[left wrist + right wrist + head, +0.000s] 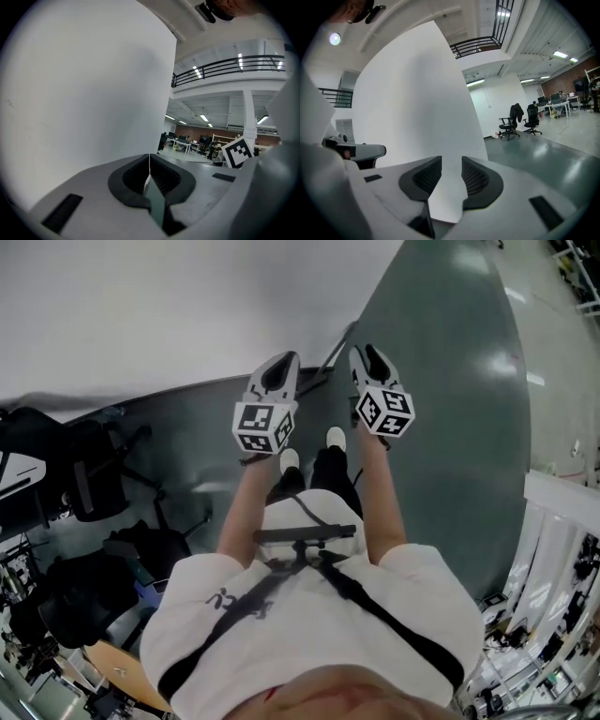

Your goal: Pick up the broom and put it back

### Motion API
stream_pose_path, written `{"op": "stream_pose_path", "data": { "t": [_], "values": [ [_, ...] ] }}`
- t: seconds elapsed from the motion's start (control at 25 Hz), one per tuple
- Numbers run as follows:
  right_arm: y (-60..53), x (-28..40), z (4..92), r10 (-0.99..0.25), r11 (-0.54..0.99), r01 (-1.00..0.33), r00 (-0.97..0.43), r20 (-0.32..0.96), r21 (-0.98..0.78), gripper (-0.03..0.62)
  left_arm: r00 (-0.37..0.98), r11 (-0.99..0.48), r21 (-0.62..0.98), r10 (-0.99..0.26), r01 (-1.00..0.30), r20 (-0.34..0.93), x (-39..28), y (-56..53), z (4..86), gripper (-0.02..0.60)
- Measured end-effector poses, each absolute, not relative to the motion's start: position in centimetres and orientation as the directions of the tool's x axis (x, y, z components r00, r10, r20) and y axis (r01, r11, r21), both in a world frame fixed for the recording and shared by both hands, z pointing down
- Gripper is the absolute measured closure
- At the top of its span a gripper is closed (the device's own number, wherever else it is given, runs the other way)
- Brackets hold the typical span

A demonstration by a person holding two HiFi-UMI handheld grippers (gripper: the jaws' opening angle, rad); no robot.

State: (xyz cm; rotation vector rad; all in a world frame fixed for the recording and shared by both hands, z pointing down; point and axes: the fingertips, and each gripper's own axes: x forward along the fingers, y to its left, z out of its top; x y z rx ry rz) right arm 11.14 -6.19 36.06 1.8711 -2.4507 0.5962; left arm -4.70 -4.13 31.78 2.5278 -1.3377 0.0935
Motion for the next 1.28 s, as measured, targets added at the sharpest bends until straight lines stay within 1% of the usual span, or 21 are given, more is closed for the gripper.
{"op": "stream_pose_path", "data": {
  "t": [0.08, 0.2, 0.32, 0.44, 0.6, 0.72, 0.84, 0.92, 1.08, 1.28],
  "values": [
    [-4.9, 9.3, 34.0, -0.931, 0.239, -0.925, -0.304, 0.201, -0.294, 0.452, 0.570, -0.535, 0.211, -0.806, -0.818, 0.164, -5.8, -3.3, 30.4, 0.569],
    [-3.5, 7.1, 31.3, -0.935, 0.273, -0.920, -0.323, 0.148, -0.282, 0.485, 0.572, -0.544, 0.192, -0.807, -0.817, 0.146, -6.8, -2.7, 28.9, 0.569],
    [-2.1, 5.2, 28.7, -0.927, 0.319, -0.910, -0.357, 0.111, -0.265, 0.495, 0.571, -0.548, 0.174, -0.809, -0.818, 0.140, -7.2, -1.5, 27.2, 0.569],
    [-1.9, 3.9, 25.1, -0.921, 0.365, -0.900, -0.387, 0.053, -0.237, 0.525, 0.566, -0.551, 0.144, -0.816, -0.822, 0.112, -7.3, -1.5, 24.9, 0.569],
    [-1.0, 2.0, 22.1, -0.909, 0.404, -0.890, -0.416, 0.012, -0.209, 0.541, 0.571, -0.559, 0.127, -0.816, -0.820, 0.097, -7.9, -0.9, 23.5, 0.569],
    [-0.7, 1.5, 19.9, -0.911, 0.406, -0.886, -0.411, -0.025, -0.225, 0.556, 0.566, -0.554, 0.133, -0.821, -0.821, 0.074, -8.3, -0.5, 22.1, 0.569],
    [-0.6, 1.1, 18.5, -0.914, 0.401, -0.889, -0.404, -0.035, -0.220, 0.556, 0.564, -0.554, 0.138, -0.824, -0.821, 0.053, -8.4, -0.1, 21.0, 0.569],
    [-0.8, 0.9, 17.6, -0.915, 0.401, -0.889, -0.401, -0.044, -0.221, 0.588, 0.567, -0.558, 0.133, -0.823, -0.819, 0.039, -8.3, -0.2, 20.2, 0.569],
    [-0.5, 0.3, 16.8, -0.916, 0.396, -0.892, -0.400, -0.027, -0.219, 0.588, 0.571, -0.563, 0.144, -0.821, -0.814, 0.016, -8.2, 0.2, 19.4, 0.569],
    [-0.3, 0.5, 16.2, -0.929, 0.367, -0.916, -0.369, -0.019, -0.162, 0.588, 0.568, -0.561, 0.136, -0.823, -0.816, 0.013, -8.4, 0.1, 19.4, 0.569]
  ]
}}
